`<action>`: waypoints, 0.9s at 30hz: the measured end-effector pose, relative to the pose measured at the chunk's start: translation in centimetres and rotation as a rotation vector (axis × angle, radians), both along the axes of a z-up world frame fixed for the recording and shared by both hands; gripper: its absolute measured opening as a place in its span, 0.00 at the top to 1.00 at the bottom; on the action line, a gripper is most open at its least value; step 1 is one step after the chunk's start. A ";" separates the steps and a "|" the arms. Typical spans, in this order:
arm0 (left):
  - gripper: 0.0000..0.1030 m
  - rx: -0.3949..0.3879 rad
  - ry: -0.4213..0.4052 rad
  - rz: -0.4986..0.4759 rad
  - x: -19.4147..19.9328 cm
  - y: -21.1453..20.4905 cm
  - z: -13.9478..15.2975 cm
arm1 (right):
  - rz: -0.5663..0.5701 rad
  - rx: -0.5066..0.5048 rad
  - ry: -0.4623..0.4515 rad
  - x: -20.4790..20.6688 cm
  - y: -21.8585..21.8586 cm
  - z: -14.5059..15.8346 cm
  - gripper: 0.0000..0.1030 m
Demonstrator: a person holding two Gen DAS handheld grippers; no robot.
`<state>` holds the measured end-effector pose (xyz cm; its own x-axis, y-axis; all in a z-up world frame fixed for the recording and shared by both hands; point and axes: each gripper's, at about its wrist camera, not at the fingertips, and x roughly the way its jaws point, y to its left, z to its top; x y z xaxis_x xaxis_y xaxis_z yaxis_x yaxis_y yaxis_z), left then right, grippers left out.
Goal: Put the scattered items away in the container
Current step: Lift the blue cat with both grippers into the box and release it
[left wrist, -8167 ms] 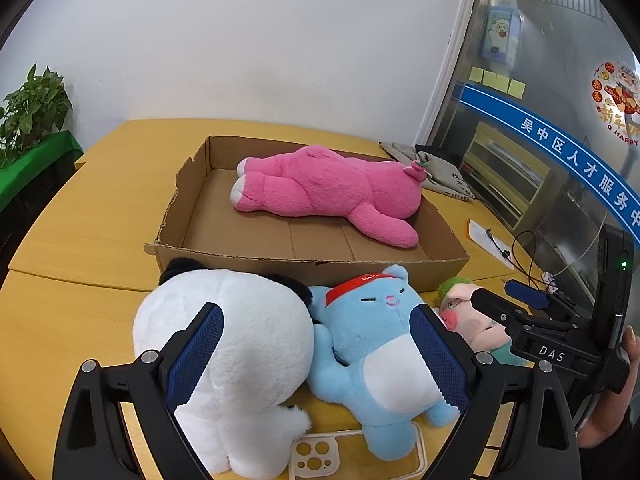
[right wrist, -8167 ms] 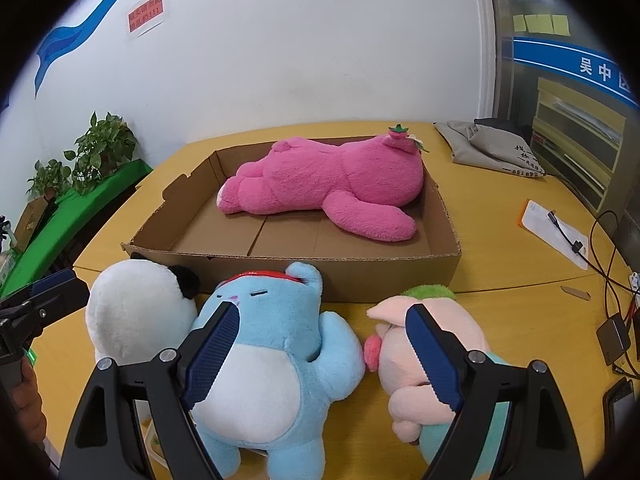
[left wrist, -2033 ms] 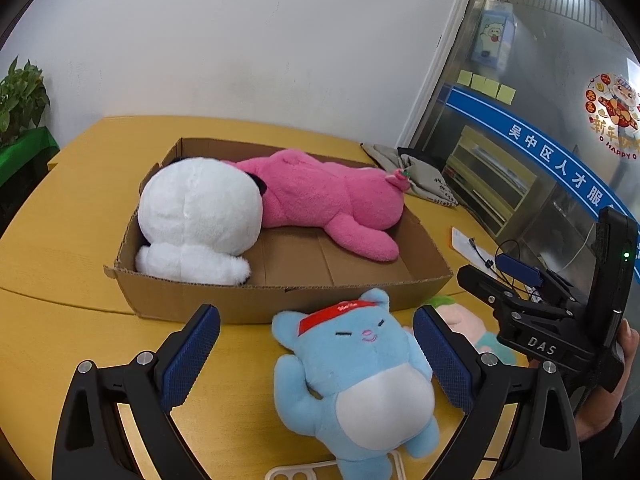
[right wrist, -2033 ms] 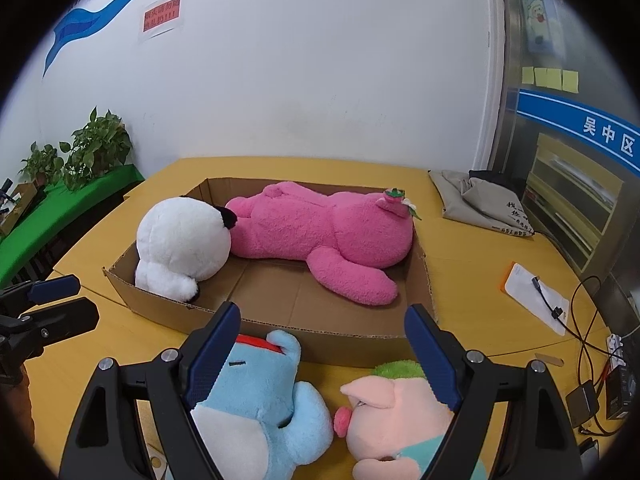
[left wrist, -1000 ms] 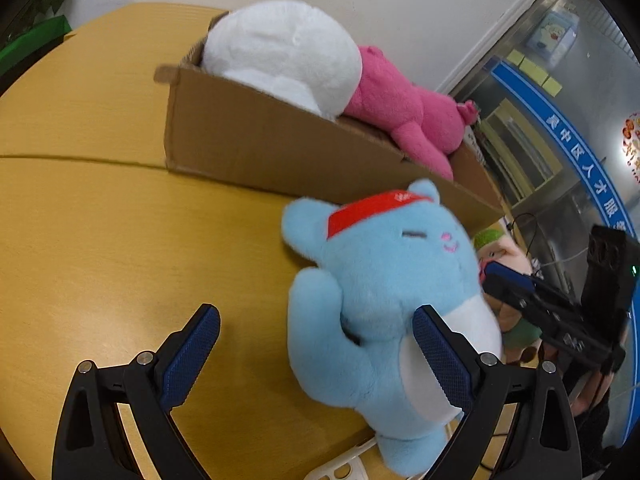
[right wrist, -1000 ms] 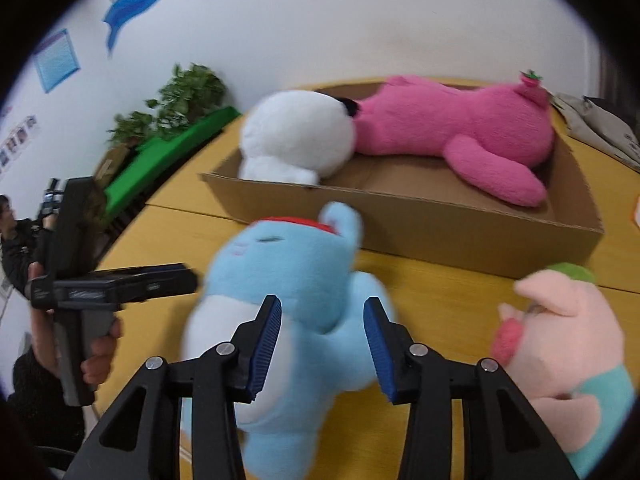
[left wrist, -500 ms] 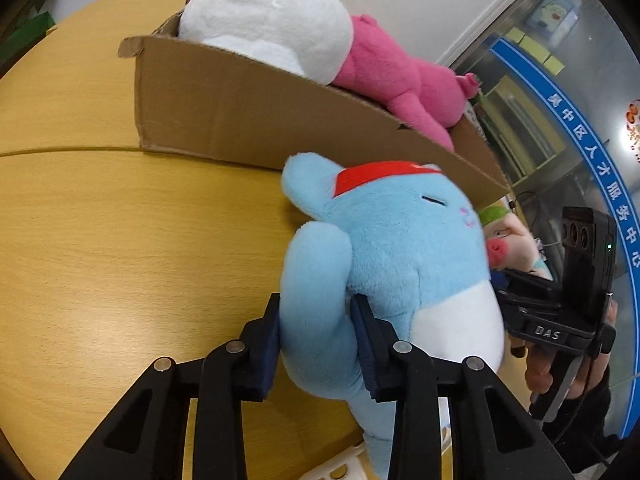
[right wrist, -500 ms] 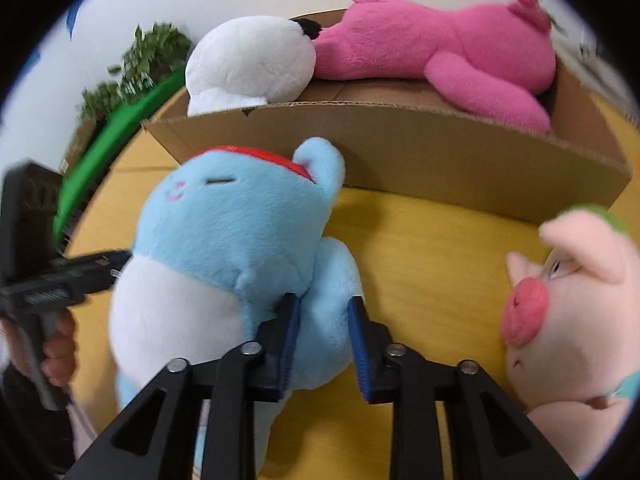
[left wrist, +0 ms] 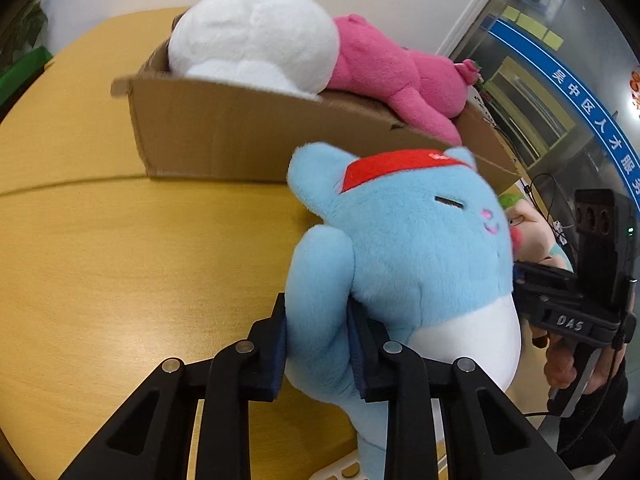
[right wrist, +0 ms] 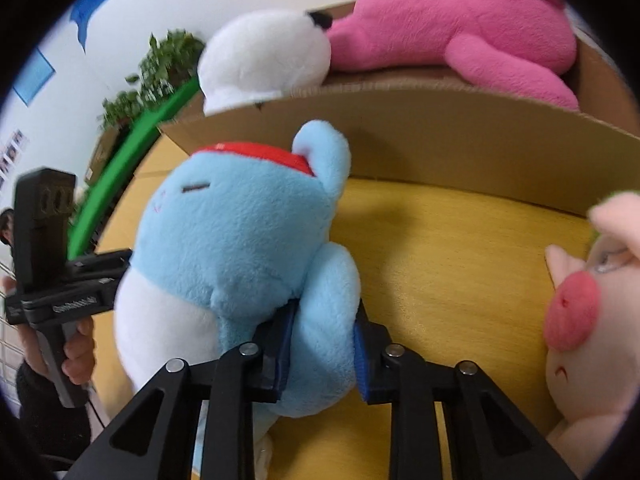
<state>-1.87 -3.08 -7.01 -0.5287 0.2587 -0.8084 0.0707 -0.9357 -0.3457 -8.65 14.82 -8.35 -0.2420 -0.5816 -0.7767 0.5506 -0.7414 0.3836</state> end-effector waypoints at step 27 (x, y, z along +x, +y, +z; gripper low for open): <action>0.70 -0.305 0.078 -0.097 -23.1 0.4 3.3 | -0.192 0.142 0.132 -19.9 1.4 3.0 0.66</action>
